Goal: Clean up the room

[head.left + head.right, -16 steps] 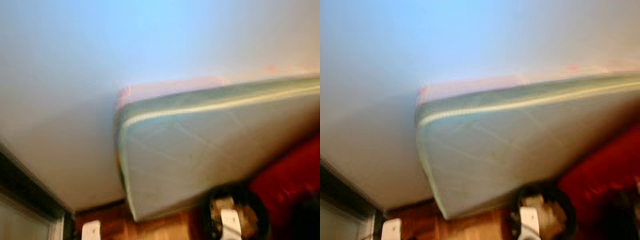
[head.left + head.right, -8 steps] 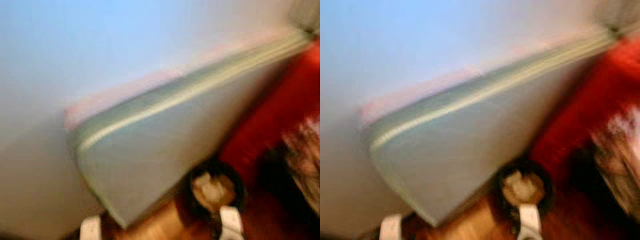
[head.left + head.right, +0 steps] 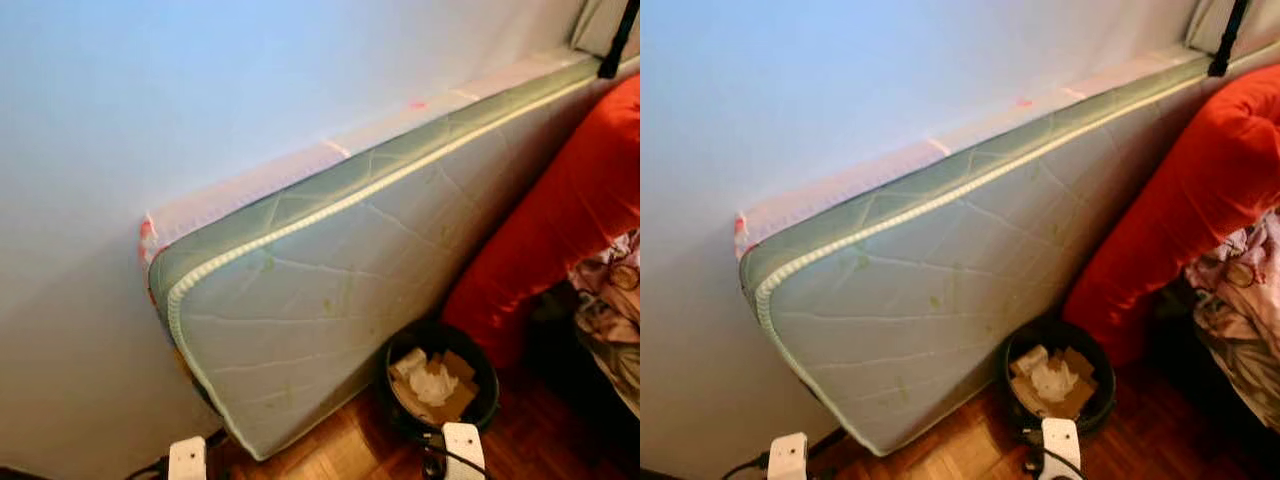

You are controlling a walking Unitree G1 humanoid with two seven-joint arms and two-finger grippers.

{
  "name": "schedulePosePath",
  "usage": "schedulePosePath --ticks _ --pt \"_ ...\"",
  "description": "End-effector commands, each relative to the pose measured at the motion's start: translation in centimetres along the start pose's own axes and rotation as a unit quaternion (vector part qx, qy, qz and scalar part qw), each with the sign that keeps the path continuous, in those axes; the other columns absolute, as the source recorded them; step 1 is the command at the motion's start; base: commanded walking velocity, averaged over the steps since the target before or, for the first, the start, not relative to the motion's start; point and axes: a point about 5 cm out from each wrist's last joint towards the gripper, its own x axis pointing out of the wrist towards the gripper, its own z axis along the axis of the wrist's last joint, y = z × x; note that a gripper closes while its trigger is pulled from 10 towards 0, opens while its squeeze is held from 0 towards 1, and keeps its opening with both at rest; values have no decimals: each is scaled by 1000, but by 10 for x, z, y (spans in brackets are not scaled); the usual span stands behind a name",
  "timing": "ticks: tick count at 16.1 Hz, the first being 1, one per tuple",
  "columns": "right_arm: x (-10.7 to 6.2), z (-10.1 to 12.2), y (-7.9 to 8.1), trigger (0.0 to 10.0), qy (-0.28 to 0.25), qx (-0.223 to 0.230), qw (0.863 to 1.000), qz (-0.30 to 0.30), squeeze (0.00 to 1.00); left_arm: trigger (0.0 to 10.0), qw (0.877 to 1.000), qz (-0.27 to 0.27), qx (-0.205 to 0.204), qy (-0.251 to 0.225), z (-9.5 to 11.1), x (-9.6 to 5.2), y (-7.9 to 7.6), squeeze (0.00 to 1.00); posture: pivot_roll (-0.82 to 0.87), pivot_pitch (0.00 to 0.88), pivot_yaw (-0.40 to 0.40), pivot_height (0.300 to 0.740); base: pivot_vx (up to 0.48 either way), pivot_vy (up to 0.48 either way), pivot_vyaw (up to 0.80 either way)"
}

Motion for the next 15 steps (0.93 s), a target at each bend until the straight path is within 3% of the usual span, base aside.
schedulePosePath --ticks 1,7,10,12,15 --pt "-11 -38 -16 10000 56 158 986 -7 0 10000 990 39 111 80 -8 -12 58 0 23 0 45 740 0 0 0" --pt "-11 -38 -17 10000 64 154 986 -9 0 10000 989 34 118 78 -8 -11 54 0 22 0 43 740 0 -193 0" --pt "-10 -38 -17 10000 66 154 986 -6 0 10000 990 34 118 74 -7 -10 51 0 22 0 41 740 0 -474 -660" --pt "-10 -38 -17 10000 66 148 987 -6 0 10000 990 34 118 74 -7 -10 51 0 21 0 40 740 0 0 -613" --pt "-10 -37 -18 10000 61 151 987 -10 0 10000 990 35 116 74 -9 -10 52 0 19 0 37 740 0 0 0"
